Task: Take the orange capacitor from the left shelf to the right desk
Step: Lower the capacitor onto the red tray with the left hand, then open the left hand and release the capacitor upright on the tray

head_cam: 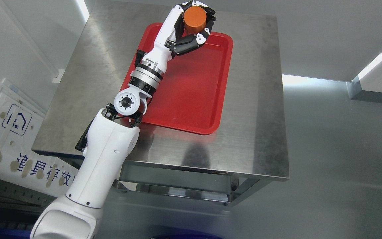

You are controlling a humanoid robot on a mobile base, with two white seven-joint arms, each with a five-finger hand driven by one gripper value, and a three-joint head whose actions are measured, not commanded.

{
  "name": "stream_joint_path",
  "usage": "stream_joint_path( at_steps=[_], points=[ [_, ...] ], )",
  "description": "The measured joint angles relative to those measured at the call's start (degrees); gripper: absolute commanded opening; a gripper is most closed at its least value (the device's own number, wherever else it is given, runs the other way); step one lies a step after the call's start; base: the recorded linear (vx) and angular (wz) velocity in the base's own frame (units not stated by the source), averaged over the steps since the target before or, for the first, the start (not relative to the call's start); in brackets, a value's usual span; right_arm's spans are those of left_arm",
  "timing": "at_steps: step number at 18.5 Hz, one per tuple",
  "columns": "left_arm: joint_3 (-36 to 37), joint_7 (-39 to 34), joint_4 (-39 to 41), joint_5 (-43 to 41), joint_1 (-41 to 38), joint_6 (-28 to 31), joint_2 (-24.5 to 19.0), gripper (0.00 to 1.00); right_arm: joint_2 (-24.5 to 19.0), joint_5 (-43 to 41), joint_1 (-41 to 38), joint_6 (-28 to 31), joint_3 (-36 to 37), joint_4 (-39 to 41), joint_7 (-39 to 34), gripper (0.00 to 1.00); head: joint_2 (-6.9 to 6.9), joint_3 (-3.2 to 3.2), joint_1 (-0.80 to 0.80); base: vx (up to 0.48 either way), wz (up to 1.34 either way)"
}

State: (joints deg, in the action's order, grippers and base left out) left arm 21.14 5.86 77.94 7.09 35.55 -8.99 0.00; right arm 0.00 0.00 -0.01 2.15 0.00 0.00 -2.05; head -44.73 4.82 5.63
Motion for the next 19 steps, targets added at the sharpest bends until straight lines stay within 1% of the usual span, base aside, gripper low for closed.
stream_joint_path(
  at_steps=[3, 7, 9, 10, 12, 14, 16, 18, 19],
  points=[
    [1.4, 0.1, -3.3, -0.2, 1.8, 0.8, 0.0, 0.04, 0.0, 0.0, 0.0, 0.0, 0.0, 0.0, 0.2, 1.00, 0.00, 0.00, 0.00, -0.002, 0.00],
    [2.0, 0.5, -7.3, -1.0, 2.1, 1.2, 0.0, 0.05, 0.0, 0.0, 0.0, 0.0, 0.0, 0.0, 0.2, 1.00, 0.00, 0.00, 0.00, 0.000, 0.00],
    [1.6, 1.6, -8.6, -1.3, 1.6, 1.3, 0.0, 0.06, 0.0, 0.0, 0.0, 0.0, 0.0, 0.0, 0.2, 1.00, 0.00, 0.00, 0.00, 0.000, 0.00],
    [1.4, 2.1, -9.1, -1.3, 1.5, 1.3, 0.0, 0.09, 0.0, 0.0, 0.0, 0.0, 0.0, 0.0, 0.2, 1.00, 0.00, 0.00, 0.00, 0.000, 0.00],
    [0.9, 2.6, -10.0, -1.5, 1.1, 1.4, 0.0, 0.18, 0.0, 0.0, 0.0, 0.0, 0.0, 0.0, 0.2, 1.00, 0.00, 0.00, 0.00, 0.000, 0.00],
    [0.4, 2.8, -10.7, -1.6, 1.1, 1.4, 0.0, 0.50, 0.0, 0.0, 0.0, 0.0, 0.0, 0.0, 0.2, 1.00, 0.00, 0.00, 0.00, 0.000, 0.00],
    [-0.1, 3.0, -11.4, -1.6, 1.1, 1.4, 0.0, 0.54, 0.0, 0.0, 0.0, 0.0, 0.0, 0.0, 0.2, 1.00, 0.00, 0.00, 0.00, 0.000, 0.00],
    [-0.8, 3.0, -11.8, -1.7, 1.4, 1.5, 0.0, 0.62, 0.0, 0.0, 0.0, 0.0, 0.0, 0.0, 0.2, 1.00, 0.00, 0.00, 0.00, 0.000, 0.00],
    [-1.3, 3.0, -11.9, -1.7, 1.8, 1.7, 0.0, 0.64, 0.0, 0.0, 0.0, 0.0, 0.0, 0.0, 0.2, 1.00, 0.00, 0.00, 0.00, -0.009, -0.01]
  ],
)
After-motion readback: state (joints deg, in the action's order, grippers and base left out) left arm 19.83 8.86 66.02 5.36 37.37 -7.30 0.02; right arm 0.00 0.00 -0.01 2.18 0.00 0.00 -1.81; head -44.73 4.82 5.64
